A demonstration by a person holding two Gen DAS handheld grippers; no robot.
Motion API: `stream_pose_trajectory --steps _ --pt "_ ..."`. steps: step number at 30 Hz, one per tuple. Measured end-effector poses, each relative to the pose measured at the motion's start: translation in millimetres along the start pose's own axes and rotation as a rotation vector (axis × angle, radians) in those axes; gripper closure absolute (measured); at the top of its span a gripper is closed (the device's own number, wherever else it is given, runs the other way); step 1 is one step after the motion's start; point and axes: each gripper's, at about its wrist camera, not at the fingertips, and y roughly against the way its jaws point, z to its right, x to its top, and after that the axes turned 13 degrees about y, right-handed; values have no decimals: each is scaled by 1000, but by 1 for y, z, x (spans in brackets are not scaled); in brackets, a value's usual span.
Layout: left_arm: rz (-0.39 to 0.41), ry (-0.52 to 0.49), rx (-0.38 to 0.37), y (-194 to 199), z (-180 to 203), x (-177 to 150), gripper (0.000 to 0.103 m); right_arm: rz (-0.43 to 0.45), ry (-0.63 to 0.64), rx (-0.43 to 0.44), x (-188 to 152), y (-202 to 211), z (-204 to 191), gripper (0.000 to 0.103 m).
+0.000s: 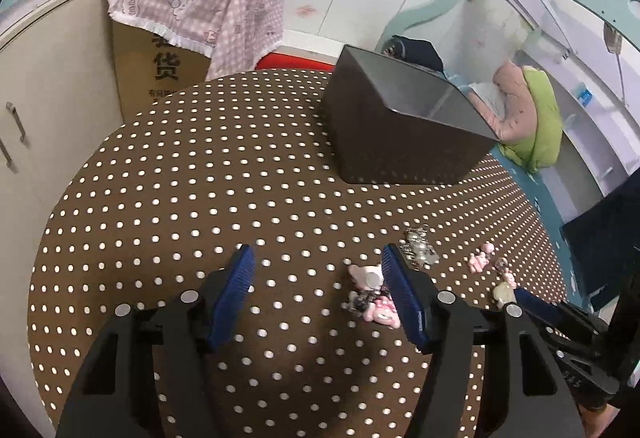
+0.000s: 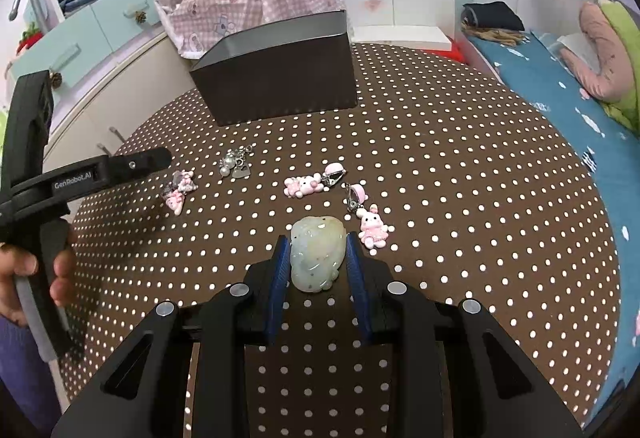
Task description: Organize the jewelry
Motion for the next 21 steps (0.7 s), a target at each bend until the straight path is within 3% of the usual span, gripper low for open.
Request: stream_pose_trajectory --steps 5,11,16,17,19,21 --pt "16 -96 75 -3 15 -9 41 2 -1 5 -2 0 0 74" --pt "-14 -131 37 -2 29 -19 41 6 -7 10 -3 1 2 74" --pt "0 -183 88 -7 38 -23 39 8 -6 9 -3 3 4 74" --pt "3 -189 100 -8 40 -23 41 8 -7 8 -3 3 4 74" --pt "15 -233 167 -13 44 -22 65 8 -12 10 -3 3 6 74" --pt "17 -272 197 -15 47 -22 68 11 -13 9 -3 4 6 74"
